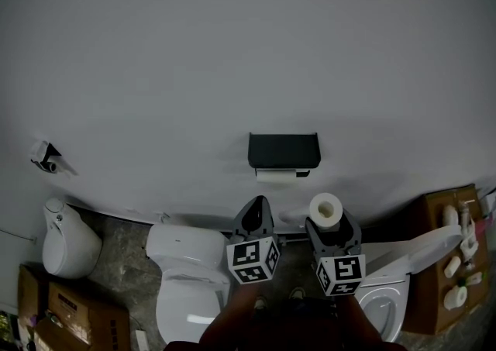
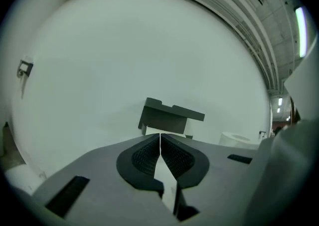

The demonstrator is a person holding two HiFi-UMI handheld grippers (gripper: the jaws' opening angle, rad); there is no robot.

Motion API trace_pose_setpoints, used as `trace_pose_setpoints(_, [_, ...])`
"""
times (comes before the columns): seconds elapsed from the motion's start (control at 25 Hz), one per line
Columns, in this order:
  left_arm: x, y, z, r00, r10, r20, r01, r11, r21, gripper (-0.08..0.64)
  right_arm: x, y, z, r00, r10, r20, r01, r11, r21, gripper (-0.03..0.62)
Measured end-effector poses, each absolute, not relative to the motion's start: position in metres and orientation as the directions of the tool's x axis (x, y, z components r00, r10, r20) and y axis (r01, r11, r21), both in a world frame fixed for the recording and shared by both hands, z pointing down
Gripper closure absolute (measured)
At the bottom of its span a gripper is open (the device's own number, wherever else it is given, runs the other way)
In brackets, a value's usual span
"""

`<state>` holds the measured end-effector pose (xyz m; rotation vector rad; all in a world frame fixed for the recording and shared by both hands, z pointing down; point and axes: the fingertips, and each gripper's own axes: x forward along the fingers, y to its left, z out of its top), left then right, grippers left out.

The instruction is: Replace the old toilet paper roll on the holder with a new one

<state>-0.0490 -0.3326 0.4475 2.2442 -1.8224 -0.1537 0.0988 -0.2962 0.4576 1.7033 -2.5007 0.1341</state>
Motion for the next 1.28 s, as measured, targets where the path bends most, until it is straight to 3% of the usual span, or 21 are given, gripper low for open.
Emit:
trace_pose_setpoints(0.2, [-0.047, -0.346, 0.464, 0.251, -0.964, 0.09, -0.811, -0.158, 0.564, 0.539, 0.113, -0.298, 0.46, -0.344, -0.928, 0.145, -0.938, 0.346, -0.012, 0.242])
trace_pose_setpoints(0.32, [-0.041, -0.35, 0.463, 0.279, -0.958, 0.059, -0.747, -0.178, 0.64, 0.41, 0.12, -0.297, 0.461, -0.332, -0.932, 0.147, -0.943, 0.334, -0.014, 0.242])
trace_pose_setpoints(0.44, [-0.037, -0.357, 0.462, 0.288, -0.957, 0.03, -0.676, -0.181, 0.714, 0.368, 0.124, -0.299, 0.463, -0.327, -0.933, 0.15, -0.944, 0.328, -0.019, 0.242])
trace_pose_setpoints(0.64, [-0.032, -0.374, 0.465, 0.312, -0.949, -0.039, -0.449, -0.184, 0.874, 0.302, 0.13, -0.301, 0.463, -0.32, -0.935, 0.151, -0.947, 0.322, -0.015, 0.244])
trace_pose_setpoints(0.88, [-0.039, -0.401, 0.471, 0.27, -0.957, -0.107, -0.254, -0.178, 0.951, 0.298, 0.133, -0.306, 0.467, -0.317, -0.934, 0.162, -0.947, 0.32, -0.01, 0.242])
trace_pose_setpoints(1.28, [-0.038, -0.414, 0.476, 0.245, -0.963, -0.114, -0.224, -0.17, 0.96, 0.347, 0.14, -0.314, 0.469, -0.304, -0.939, 0.164, -0.952, 0.307, -0.006, 0.242])
